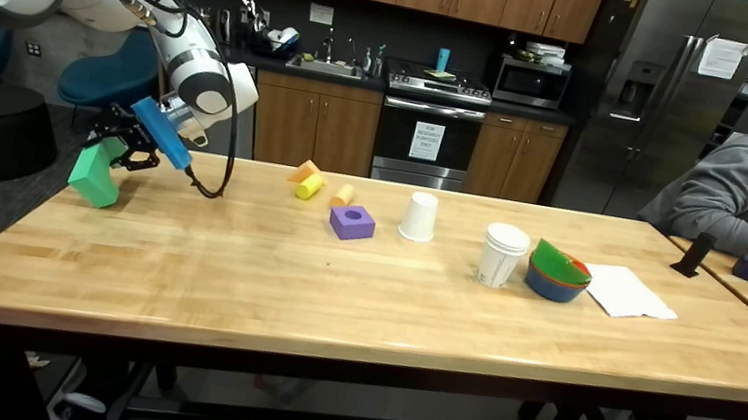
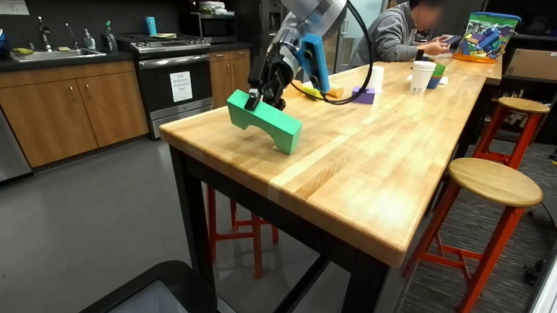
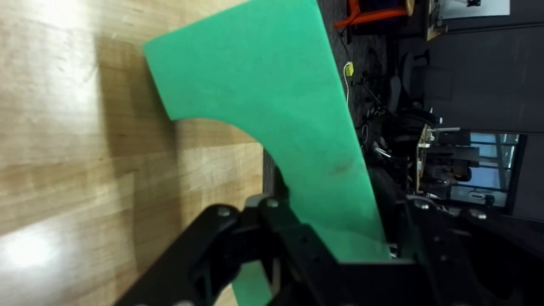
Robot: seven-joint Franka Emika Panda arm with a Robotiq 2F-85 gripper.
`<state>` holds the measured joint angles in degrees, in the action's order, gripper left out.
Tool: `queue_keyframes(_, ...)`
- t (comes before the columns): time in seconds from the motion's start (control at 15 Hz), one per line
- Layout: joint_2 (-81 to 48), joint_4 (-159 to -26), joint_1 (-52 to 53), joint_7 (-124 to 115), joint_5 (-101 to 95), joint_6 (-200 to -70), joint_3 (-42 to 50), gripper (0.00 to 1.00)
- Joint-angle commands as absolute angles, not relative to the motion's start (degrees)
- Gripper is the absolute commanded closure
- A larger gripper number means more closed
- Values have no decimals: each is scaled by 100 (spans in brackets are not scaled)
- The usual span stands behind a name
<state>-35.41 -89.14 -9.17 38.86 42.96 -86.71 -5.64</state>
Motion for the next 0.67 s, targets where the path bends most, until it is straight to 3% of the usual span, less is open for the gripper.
queue_keyframes(0.0, -3710, -8685, -964, 3797, 4399, -8264, -547, 76)
queue_keyframes(0.6, -3747, -8464, -901, 3190, 4266, -7992, -398, 76)
